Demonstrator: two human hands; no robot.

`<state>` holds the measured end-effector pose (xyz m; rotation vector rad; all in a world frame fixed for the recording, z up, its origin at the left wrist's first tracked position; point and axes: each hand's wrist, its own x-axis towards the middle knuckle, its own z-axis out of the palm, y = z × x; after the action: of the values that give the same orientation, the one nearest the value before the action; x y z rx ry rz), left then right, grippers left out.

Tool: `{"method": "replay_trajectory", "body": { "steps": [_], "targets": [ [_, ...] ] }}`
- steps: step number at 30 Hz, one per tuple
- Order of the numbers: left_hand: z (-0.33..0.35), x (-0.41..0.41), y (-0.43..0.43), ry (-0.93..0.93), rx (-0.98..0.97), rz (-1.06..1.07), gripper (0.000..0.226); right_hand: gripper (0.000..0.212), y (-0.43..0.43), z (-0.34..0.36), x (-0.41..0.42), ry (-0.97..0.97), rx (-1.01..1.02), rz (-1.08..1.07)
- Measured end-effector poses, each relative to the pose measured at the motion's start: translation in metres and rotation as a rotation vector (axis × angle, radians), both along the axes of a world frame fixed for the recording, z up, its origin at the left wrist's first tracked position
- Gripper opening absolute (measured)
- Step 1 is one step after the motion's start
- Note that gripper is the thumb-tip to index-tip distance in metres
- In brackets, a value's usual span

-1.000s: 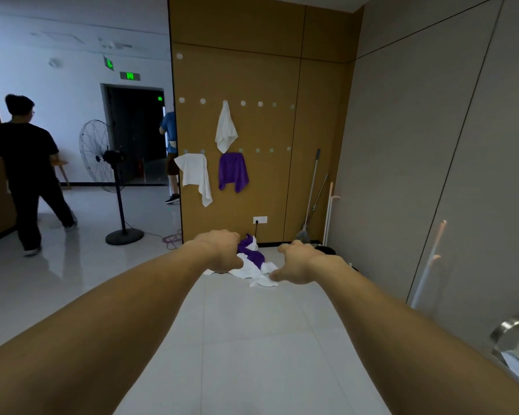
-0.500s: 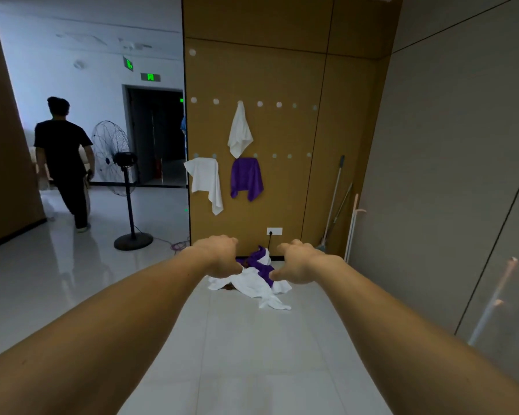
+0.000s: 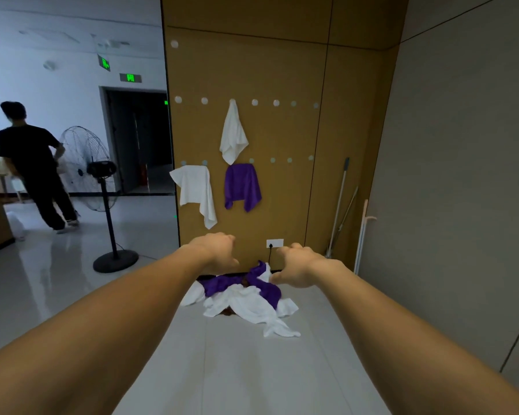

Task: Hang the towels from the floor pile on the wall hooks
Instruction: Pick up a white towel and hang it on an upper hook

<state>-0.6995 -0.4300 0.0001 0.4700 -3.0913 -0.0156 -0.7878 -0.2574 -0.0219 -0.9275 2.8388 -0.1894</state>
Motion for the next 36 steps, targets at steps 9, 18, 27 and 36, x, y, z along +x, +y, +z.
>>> {"method": "replay_trajectory", "body": {
  "steps": [9, 18, 27, 36],
  "targets": [
    [-0.017, -0.124, -0.082, -0.019, 0.028, 0.008, 0.058, 0.078, -0.081, -0.003, -0.127, -0.004, -0.001, 0.021],
    [-0.005, -0.254, -0.161, 0.021, 0.035, 0.115, 0.063, 0.078, -0.161, 0.011, -0.275, 0.008, -0.037, 0.101],
    [-0.019, -0.364, -0.249, -0.023, 0.059, 0.123, 0.068, 0.082, -0.251, 0.001, -0.389, -0.043, -0.017, 0.134],
    [-0.017, -0.48, -0.377, -0.022, 0.065, 0.083, 0.064, 0.086, -0.383, 0.0, -0.496, -0.019, 0.022, 0.119]
  ]
}}
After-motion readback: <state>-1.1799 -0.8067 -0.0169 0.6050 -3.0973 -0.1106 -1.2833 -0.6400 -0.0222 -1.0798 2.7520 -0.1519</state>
